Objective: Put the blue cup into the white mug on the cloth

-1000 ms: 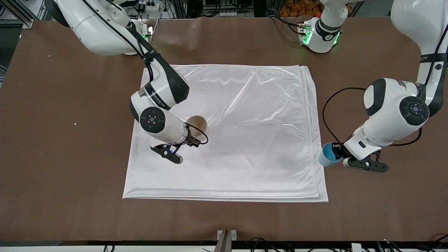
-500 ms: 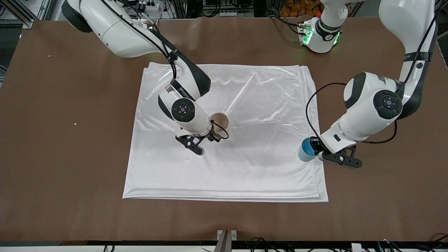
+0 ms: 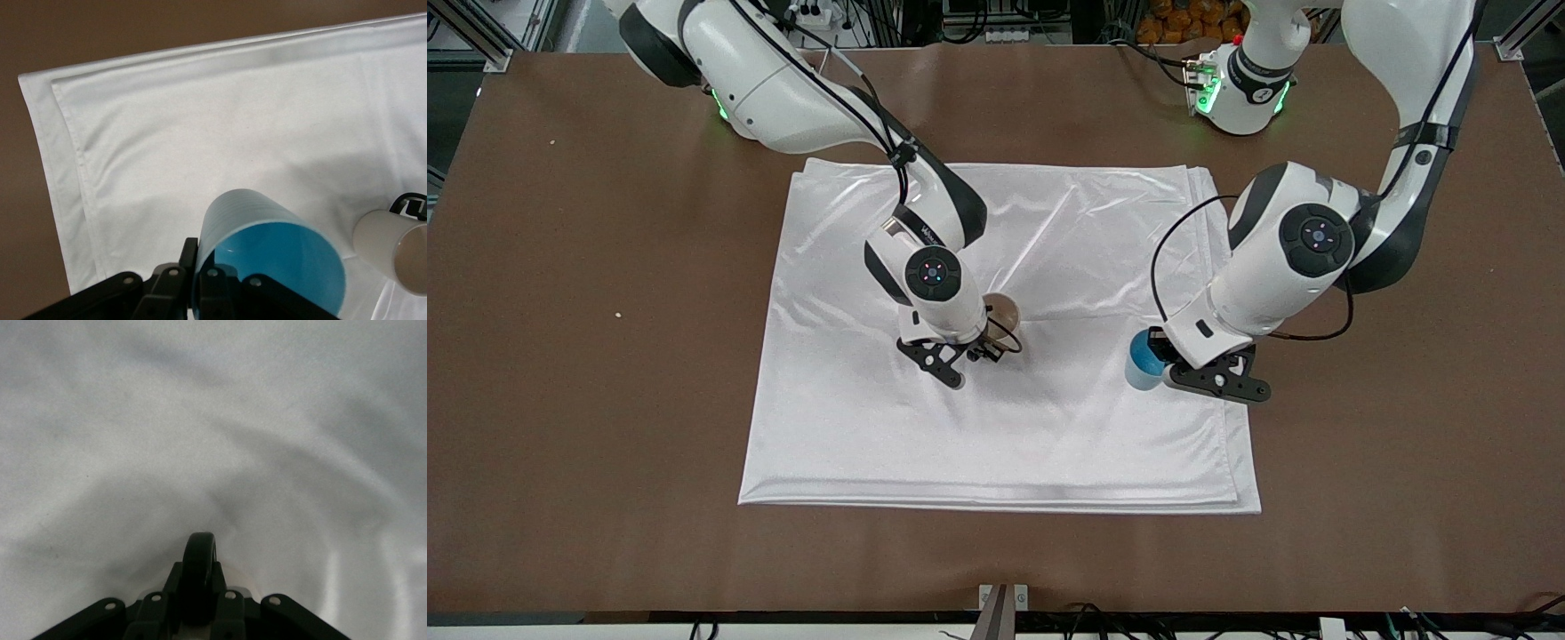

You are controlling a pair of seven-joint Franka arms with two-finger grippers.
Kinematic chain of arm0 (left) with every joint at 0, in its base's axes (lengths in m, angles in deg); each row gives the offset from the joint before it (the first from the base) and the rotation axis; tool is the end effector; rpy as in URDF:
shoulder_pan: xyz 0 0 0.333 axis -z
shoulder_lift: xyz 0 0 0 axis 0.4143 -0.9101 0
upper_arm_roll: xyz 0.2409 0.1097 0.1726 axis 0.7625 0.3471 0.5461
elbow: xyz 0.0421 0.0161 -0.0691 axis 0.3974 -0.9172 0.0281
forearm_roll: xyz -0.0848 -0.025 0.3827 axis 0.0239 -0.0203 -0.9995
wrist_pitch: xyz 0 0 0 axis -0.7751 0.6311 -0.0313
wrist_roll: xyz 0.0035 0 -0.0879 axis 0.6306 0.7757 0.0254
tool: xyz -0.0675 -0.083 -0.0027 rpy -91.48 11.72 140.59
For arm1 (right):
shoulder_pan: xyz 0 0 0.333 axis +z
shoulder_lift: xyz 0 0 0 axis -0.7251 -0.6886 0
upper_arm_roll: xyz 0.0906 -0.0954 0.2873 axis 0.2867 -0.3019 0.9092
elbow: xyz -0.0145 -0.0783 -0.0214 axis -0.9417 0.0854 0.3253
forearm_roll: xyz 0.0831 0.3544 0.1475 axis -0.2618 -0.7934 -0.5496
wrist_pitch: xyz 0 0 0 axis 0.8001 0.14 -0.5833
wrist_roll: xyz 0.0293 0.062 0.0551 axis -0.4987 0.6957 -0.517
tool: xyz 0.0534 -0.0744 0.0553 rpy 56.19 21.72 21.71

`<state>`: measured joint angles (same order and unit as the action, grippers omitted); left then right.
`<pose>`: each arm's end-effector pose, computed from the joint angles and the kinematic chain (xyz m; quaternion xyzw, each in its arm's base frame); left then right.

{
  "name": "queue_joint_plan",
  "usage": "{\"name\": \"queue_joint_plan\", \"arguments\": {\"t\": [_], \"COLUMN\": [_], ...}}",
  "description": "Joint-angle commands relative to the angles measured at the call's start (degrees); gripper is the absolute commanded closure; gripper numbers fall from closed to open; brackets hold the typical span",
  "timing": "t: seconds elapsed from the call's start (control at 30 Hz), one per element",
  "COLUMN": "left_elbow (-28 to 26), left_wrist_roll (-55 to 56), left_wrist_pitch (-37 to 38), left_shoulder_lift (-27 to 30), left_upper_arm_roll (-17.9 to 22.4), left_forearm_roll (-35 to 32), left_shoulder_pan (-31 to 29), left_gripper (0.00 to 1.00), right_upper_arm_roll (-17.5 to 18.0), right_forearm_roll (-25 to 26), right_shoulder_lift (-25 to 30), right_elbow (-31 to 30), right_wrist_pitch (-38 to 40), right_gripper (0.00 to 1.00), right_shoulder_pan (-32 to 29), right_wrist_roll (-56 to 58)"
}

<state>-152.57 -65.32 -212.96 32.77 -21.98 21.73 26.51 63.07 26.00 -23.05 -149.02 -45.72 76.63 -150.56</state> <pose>0.6235 -0.2624 0.3958 0.9919 -0.1008 0.0483 0.0598 0.5740 0.4666 0.2285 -0.9467 0.3187 0.0252 0.0402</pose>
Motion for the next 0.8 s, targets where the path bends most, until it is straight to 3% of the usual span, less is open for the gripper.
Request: {"name": "queue_joint_plan", "arguments": {"t": [0.0, 0.1, 0.37, 0.53, 0.77], "left_elbow": [1.3, 1.3, 1.2, 1.2, 1.2], "left_wrist_roll": [6.1, 7.8, 14.7, 18.8, 24.2], "left_wrist_pitch": [1.2, 1.2, 1.1, 1.1, 1.0], "left_shoulder_lift": [-0.7, -1.0, -1.7, -2.1, -2.8], "left_upper_arm_roll": [0.1, 0.1, 0.0, 0.1, 0.2], "left_forearm_roll": [-1.4, -1.4, -1.4, -1.4, -1.4], "left_shoulder_pan": [3.0, 3.9, 6.1, 8.7, 12.0], "left_gripper": [1.0, 1.0, 1.0, 1.0, 1.0], "right_upper_arm_roll": [-0.4, -0.4, 0.2, 0.4, 0.4], "right_forearm_roll": [0.6, 0.7, 0.5, 0.4, 0.2], "right_shoulder_lift": [-0.7, -0.5, 1.1, 3.4, 6.9], "right_elbow": [0.6, 0.8, 0.9, 1.1, 1.0], "right_wrist_pitch": [-0.4, 0.1, 3.5, 11.5, 17.2], "right_gripper": [0.32, 0.0, 0.0, 0.0, 0.0], "right_shoulder_pan": [-0.5, -0.6, -4.6, -8.5, -13.4], "right_wrist_roll": [-1.5, -1.6, 2.4, 13.5, 27.4]}}
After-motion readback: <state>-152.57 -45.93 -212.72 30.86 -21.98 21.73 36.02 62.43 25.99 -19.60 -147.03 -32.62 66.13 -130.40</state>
